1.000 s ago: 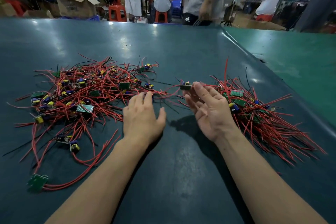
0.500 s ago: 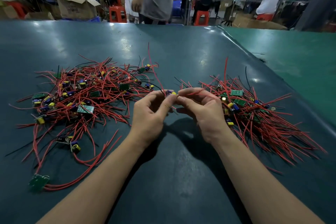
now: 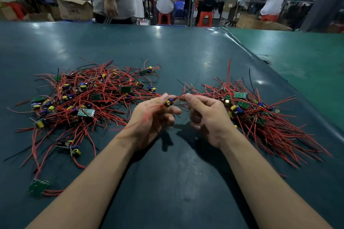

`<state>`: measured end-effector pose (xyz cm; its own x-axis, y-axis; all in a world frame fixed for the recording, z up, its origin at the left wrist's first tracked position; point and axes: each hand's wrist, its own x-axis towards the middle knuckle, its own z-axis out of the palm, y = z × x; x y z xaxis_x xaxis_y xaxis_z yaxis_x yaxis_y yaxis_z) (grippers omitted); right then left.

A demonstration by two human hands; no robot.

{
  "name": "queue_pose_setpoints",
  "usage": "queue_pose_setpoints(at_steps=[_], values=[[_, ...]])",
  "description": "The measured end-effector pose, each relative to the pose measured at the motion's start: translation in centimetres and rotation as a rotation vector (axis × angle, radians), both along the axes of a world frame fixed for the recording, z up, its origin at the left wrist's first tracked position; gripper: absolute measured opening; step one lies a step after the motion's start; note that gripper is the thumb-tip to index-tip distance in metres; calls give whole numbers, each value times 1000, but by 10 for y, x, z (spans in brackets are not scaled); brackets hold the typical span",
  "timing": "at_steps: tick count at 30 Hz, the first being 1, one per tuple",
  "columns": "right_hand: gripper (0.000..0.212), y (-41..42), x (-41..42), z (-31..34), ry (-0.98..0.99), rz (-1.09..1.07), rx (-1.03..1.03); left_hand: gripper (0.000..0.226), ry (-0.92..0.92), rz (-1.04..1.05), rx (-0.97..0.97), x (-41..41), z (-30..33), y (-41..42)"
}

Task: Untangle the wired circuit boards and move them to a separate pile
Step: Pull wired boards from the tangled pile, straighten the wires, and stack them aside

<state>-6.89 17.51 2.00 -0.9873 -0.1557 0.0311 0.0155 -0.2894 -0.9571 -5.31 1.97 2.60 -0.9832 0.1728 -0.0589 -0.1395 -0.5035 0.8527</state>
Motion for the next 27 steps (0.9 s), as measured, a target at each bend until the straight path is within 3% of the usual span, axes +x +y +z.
queue_pose_setpoints(at_steps=[3, 6, 11, 19, 24, 27], values=[[21, -2, 0, -2, -2, 24, 36, 32, 47, -77, -34, 2, -1, 1], [23, -3, 0, -3, 6, 31, 39, 21, 83, -165, -104, 5, -3, 4], [16, 2, -2, -1, -52, 0, 10, 25, 37, -232, -164, 6, -1, 3], [10, 3, -6, -1, 6, -226, 42, 29, 61, -277, -222, 5, -2, 3], [23, 8, -13, 1, 36, -417, -140, 21, 98, -360, -241, 8, -4, 0], [15, 12, -16, 1, 39, -531, -190, 20, 102, -412, -224, 10, -4, -1]])
